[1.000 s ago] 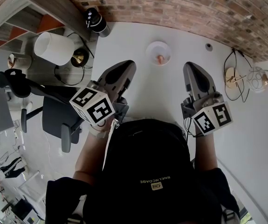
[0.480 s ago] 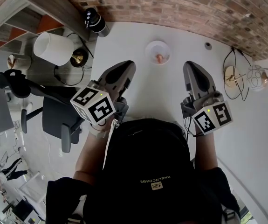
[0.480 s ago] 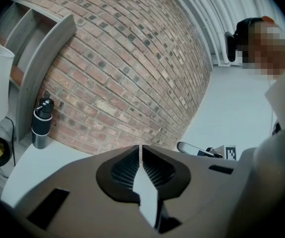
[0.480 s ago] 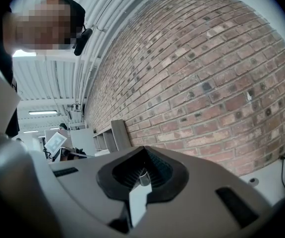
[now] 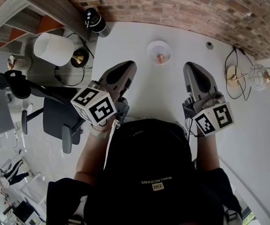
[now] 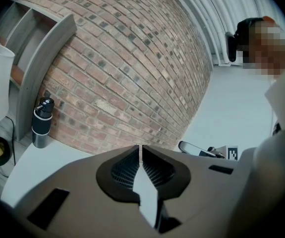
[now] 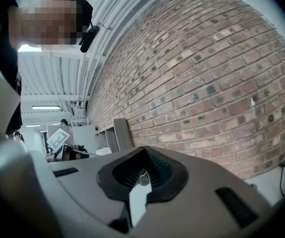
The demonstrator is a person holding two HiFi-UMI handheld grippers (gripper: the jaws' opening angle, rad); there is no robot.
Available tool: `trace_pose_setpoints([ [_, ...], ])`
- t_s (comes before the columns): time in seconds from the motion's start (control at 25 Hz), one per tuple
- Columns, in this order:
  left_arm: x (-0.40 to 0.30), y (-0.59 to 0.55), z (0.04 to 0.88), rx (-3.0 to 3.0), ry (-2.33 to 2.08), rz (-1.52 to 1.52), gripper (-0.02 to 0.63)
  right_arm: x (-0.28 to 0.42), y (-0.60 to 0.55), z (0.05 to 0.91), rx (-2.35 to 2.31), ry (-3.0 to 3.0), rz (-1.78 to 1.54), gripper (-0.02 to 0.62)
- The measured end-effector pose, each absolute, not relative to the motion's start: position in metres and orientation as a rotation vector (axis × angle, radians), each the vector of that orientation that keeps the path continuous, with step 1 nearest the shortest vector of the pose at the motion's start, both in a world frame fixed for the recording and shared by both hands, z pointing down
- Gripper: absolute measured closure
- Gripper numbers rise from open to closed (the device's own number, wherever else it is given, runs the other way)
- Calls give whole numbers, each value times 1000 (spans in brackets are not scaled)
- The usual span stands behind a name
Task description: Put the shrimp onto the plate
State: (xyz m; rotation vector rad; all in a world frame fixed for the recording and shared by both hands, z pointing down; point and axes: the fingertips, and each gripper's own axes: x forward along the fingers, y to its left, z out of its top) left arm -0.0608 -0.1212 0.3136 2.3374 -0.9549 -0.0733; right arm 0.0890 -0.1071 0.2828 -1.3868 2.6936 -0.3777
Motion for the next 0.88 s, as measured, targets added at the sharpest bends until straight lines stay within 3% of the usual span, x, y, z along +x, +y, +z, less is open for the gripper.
trace_pose_setpoints([
  [0.88,-63,-118,316,2316,-951,-49,603,86,-105,284,-1383,2701,-392,592],
])
